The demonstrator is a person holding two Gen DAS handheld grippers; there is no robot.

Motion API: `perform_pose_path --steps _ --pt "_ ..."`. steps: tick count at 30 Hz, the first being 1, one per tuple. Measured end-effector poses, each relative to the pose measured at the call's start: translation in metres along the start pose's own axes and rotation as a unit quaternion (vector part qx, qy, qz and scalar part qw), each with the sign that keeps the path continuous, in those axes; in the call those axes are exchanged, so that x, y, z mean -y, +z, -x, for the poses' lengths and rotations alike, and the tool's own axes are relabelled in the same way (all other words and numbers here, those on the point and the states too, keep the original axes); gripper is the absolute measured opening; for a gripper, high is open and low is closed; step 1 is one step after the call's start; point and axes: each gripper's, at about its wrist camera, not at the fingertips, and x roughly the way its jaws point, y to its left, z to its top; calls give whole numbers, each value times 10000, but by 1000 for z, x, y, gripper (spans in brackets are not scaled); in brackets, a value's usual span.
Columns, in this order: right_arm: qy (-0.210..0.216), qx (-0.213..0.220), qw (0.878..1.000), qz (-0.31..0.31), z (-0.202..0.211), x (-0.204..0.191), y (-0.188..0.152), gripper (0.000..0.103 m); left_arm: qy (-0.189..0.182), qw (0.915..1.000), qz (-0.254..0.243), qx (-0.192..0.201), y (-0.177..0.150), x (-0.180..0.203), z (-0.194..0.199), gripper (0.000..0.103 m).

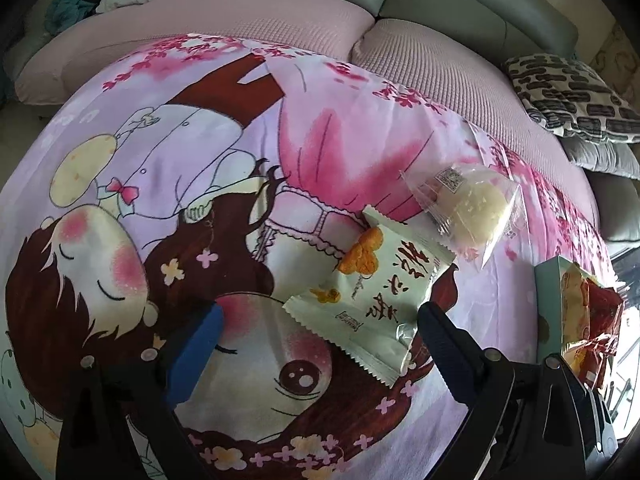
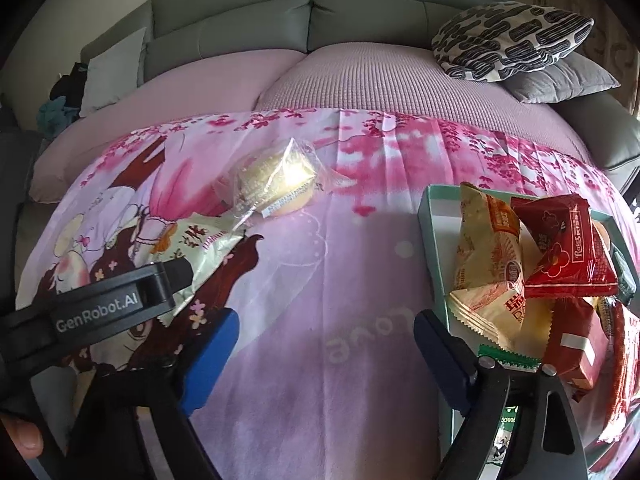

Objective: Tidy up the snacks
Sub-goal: 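Grasp the pale green pastry pack with the left gripper while the right grasps the clear-wrapped bun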

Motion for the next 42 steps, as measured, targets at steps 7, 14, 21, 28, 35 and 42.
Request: perform_pose_path --steps 7,14,21,28,35,42 --pt "-42 -8 10000 -4 0 3 1 90 83 9995 -319 3 -1 12 -5 97" --pt "-48 -18 10000 19 0 2 0 90 160 9984 -550 24 0 21 -8 97" --pt "-36 -11 10000 3 -1 2 0 90 335 9981 -503 136 3 21 -8 78" --pt "-58 -15 10000 29 -1 2 0 90 295 9982 -488 204 4 20 -8 72" --pt "-23 21 10000 -31 0 4 1 90 141 9991 -318 239 8 13 -5 69" --pt "16 107 9999 26 2 0 3 90 9 9995 -94 294 15 1 -2 68"
